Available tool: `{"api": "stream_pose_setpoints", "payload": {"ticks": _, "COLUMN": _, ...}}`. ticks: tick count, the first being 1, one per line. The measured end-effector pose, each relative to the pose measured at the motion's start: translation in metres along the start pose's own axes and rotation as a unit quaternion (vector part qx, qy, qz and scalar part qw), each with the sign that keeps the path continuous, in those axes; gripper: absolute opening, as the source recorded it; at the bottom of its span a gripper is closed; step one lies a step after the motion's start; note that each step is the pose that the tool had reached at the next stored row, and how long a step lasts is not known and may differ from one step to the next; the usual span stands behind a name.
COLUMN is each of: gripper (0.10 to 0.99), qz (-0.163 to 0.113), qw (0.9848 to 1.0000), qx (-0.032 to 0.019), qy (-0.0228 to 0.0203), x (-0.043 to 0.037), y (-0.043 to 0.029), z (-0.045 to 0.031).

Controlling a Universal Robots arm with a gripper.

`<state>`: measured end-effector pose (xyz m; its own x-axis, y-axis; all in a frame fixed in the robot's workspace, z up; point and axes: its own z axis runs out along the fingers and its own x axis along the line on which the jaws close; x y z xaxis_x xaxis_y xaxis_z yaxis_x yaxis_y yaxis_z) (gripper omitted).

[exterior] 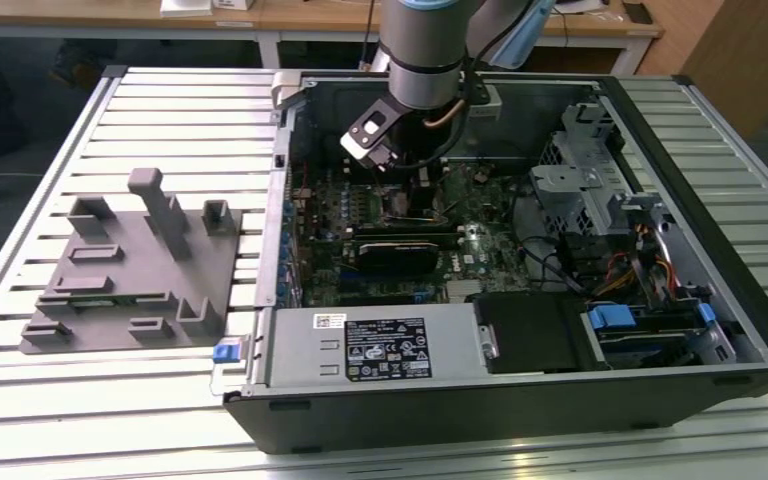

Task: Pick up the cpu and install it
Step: 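Place the cpu into insertion slot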

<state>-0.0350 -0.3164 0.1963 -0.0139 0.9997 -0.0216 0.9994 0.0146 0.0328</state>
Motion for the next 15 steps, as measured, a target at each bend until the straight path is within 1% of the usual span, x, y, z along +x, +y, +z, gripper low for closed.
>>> {"api": "stream_pose_setpoints", "payload": {"ticks": 9, "gripper": 0.525, "qz": 0.000, "qw": 1.0000, "qx": 0.0000, "qy": 0.0000, "x": 0.0000, "y": 0.0000, "z": 0.0002}}
{"api": "stream_pose_setpoints", "payload": {"ticks": 11, "gripper": 0.537, "qz": 0.000, "qw": 1.0000, "qx": 0.0000, "qy": 0.0000, "x": 0.0000, "y": 0.0000, "z": 0.0003}}
{"api": "stream_pose_setpoints", "payload": {"ticks": 12, "gripper": 0.600, "qz": 0.000, "qw": 1.0000, "qx": 0.0000, "qy": 0.0000, "x": 0.0000, "y": 0.0000, "z": 0.0003}}
{"api": "stream_pose_setpoints", "payload": {"ticks": 15, "gripper": 0.600, "qz": 0.000, "qw": 1.0000, "qx": 0.0000, "qy": 0.0000, "x": 0.0000, "y": 0.0000, "z": 0.0003}}
